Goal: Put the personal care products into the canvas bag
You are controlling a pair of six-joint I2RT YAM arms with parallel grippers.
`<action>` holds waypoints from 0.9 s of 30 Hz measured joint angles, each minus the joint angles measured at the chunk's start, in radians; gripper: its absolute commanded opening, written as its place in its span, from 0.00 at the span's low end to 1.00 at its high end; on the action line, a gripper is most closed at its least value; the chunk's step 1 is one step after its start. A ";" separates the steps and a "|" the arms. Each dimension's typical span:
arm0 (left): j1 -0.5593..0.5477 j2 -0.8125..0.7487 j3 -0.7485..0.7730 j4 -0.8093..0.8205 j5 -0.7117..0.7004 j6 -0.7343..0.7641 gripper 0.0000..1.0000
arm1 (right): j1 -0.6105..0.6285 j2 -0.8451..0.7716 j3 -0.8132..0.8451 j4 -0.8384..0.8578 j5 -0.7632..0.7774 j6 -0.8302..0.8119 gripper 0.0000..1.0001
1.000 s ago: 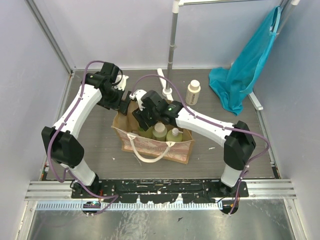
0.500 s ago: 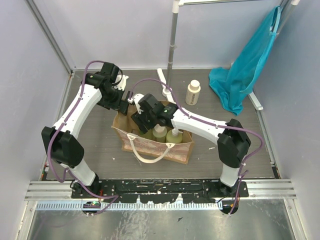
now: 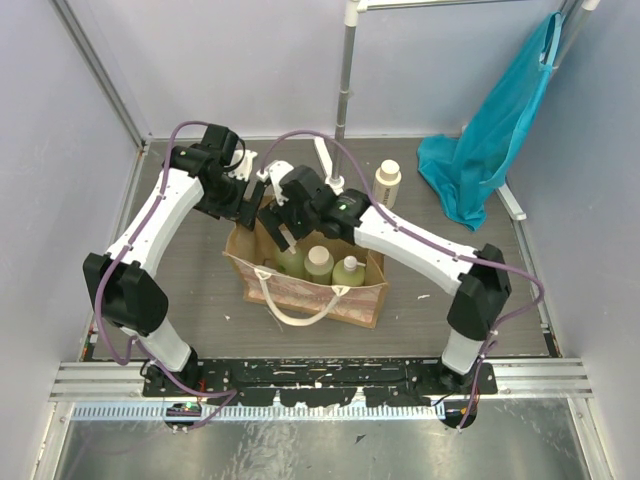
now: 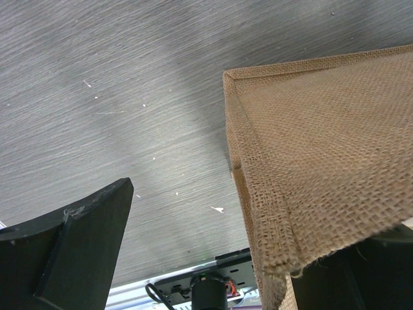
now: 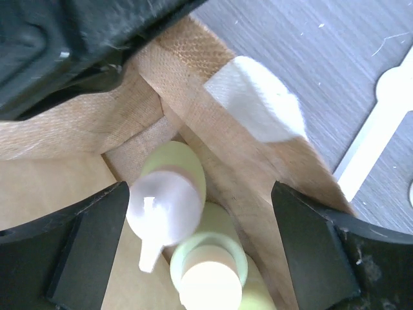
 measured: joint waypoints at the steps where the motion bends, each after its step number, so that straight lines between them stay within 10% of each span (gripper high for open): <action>1: 0.000 0.000 0.000 0.000 0.000 0.000 0.98 | -0.001 -0.017 0.008 -0.009 -0.001 0.000 0.99; 14: 0.000 0.000 0.000 0.001 0.000 0.000 0.98 | -0.171 -0.334 0.021 -0.043 0.048 0.061 1.00; 27: 0.000 -0.002 -0.005 0.010 -0.001 0.001 0.98 | -0.507 -0.035 0.090 -0.114 0.151 0.168 1.00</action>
